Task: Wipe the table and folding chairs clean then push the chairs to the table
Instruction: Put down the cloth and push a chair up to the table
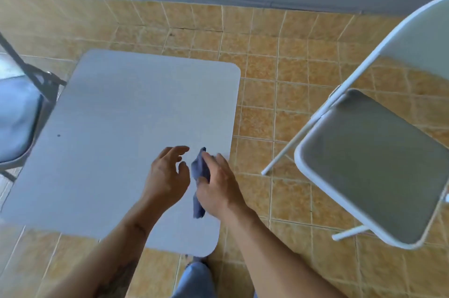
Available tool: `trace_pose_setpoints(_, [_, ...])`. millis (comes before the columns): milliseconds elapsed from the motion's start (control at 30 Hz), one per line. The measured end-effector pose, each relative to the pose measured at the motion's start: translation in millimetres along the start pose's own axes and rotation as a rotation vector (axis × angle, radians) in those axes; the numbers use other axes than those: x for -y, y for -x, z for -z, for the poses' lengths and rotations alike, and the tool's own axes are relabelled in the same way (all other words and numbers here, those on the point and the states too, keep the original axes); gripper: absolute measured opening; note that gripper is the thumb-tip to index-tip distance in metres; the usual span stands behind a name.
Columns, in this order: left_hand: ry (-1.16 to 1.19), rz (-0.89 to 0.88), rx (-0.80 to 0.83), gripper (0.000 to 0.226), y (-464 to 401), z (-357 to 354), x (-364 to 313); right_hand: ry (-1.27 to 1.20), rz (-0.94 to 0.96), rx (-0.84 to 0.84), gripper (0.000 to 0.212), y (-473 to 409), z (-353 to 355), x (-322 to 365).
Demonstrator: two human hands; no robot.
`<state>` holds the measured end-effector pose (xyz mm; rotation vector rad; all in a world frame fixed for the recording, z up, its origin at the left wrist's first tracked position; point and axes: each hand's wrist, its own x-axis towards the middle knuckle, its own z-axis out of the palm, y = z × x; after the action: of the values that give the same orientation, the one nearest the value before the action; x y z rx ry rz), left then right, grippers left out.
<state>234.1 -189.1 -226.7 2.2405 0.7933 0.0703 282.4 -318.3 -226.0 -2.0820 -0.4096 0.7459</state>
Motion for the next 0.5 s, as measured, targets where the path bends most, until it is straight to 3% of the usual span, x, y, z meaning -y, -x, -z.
trace_pose_setpoints(233, [-0.087,0.156,0.173,0.043,-3,40,84,0.213,-0.236,0.005,0.059,-14,-50,1])
trace_pose_setpoints(367, [-0.105,0.27,0.321,0.048,-8,35,109,0.387,-0.201,-0.009,0.056,-35,-64,7])
trace_pose_setpoints(500, [-0.107,0.286,0.347,0.041,-12,25,118,0.55,-0.031,0.143,0.034,-52,-81,10])
